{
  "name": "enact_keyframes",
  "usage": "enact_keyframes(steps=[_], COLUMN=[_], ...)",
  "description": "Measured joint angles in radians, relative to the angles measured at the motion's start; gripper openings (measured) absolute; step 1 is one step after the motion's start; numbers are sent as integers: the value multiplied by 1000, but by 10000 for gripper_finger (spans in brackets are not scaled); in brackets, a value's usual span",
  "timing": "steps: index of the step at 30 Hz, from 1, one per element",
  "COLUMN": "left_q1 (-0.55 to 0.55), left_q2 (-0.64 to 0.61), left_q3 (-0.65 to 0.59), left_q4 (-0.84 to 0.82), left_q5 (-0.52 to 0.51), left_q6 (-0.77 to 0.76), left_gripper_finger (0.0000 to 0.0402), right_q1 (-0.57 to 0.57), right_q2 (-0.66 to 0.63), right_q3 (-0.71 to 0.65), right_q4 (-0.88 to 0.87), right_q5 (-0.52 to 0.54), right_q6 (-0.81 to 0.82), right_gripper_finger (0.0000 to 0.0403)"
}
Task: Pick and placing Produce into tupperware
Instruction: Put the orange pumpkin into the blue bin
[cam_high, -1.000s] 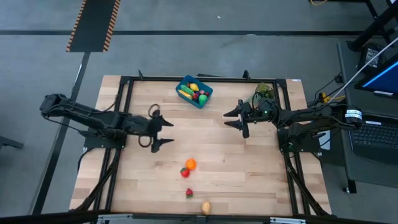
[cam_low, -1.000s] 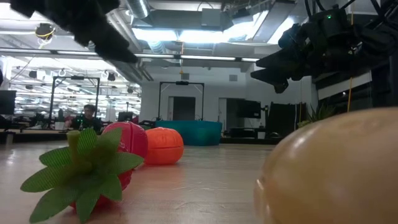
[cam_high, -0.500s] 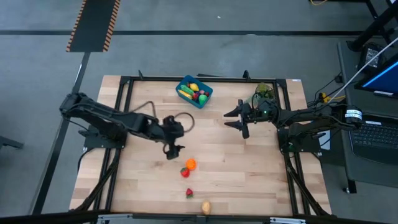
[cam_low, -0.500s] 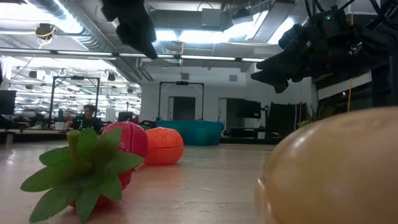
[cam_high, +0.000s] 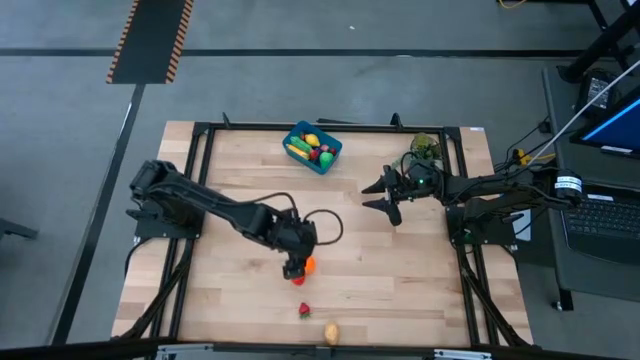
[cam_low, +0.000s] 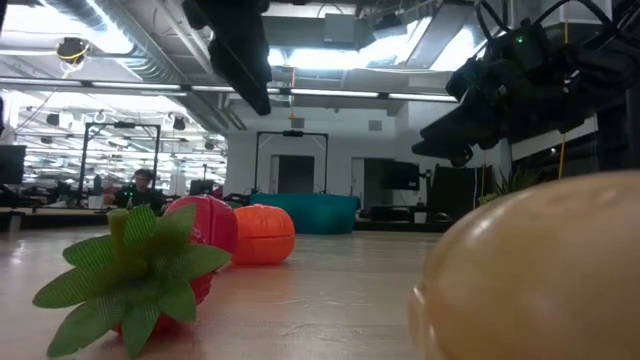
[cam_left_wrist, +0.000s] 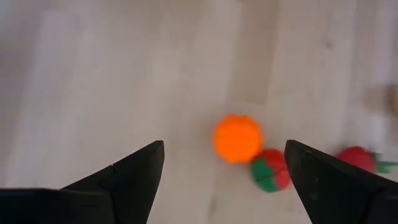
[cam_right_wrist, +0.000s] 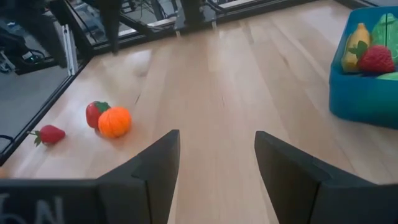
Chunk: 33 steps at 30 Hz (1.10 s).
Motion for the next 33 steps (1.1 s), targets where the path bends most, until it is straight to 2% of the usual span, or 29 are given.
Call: enact_keyframes(steps=[3,14,33], left_q1=[-10,-26,-24], left_q2=[36,121,194], left_q3=[26,41,41], left_q4=[4,17,25], left_q5=[37,43,70], left_q6=[-55,-221,-356], left_gripper_finger=[323,323,323], right_q1=[0,0,0], right_q2=[0,0,0], right_q3=[0,0,0], right_q4=[2,2,2], right_q5=[0,0,1], right_q6=[-1,-5,-14], right_gripper_finger=[210,210,210])
